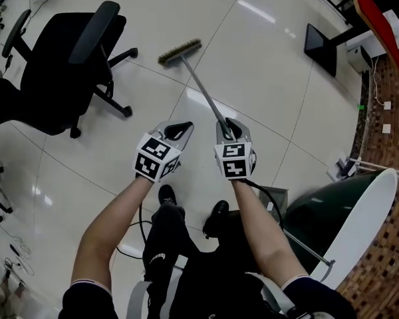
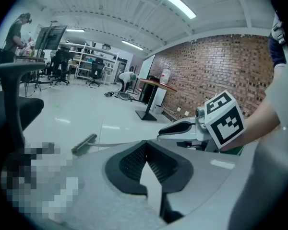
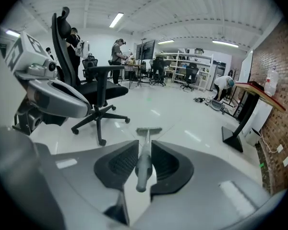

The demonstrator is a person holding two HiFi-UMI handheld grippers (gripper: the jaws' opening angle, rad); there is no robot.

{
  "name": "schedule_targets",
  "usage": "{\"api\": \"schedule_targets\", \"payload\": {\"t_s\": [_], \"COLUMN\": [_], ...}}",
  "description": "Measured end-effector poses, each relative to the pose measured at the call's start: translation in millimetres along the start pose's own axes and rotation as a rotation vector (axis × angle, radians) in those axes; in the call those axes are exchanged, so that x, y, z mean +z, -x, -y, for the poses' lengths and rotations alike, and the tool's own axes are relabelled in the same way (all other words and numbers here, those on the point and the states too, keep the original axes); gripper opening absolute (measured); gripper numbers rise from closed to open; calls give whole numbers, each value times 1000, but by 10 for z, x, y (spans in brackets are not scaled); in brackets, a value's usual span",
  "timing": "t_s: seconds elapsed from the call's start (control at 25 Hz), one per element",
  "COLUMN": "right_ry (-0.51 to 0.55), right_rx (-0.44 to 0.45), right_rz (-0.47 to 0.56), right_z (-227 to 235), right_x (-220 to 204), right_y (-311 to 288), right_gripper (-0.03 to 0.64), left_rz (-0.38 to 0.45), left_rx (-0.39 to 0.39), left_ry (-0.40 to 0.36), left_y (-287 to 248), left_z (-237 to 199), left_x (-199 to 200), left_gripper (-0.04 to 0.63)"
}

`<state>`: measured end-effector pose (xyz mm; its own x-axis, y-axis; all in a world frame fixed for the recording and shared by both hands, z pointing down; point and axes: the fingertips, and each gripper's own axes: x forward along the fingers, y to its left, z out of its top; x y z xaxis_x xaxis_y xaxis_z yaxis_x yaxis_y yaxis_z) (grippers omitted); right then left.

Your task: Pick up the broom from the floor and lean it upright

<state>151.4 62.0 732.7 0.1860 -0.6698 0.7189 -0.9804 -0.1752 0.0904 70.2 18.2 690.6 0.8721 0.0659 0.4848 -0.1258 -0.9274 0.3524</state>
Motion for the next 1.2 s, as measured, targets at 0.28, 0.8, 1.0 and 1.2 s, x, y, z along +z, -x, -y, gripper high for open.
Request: {"api": "schedule_targets", "payload": {"t_s": [0.28,0.8,1.0,1.2], "right_ry": [32,154,215,288], "right_rx": [-15,114,245,359], "right_rz": [7,152,219,249], "right_z": [-7,1,-24,-249], "right_x": [975,2672,3334,3790], "right_y": [300,37,-278,-521], "right_gripper": [83,77,77,75], "left_rz": [7,61,101,162], "left_rx": [-34,119,234,352], "left_ry": [21,68,110,155], "left_y": [495,743,792,1069], "left_z": [-15,-857,-1176,-1498], "left_x": [611,1635,2080,2371], "left_gripper": [0,0,0,0]}}
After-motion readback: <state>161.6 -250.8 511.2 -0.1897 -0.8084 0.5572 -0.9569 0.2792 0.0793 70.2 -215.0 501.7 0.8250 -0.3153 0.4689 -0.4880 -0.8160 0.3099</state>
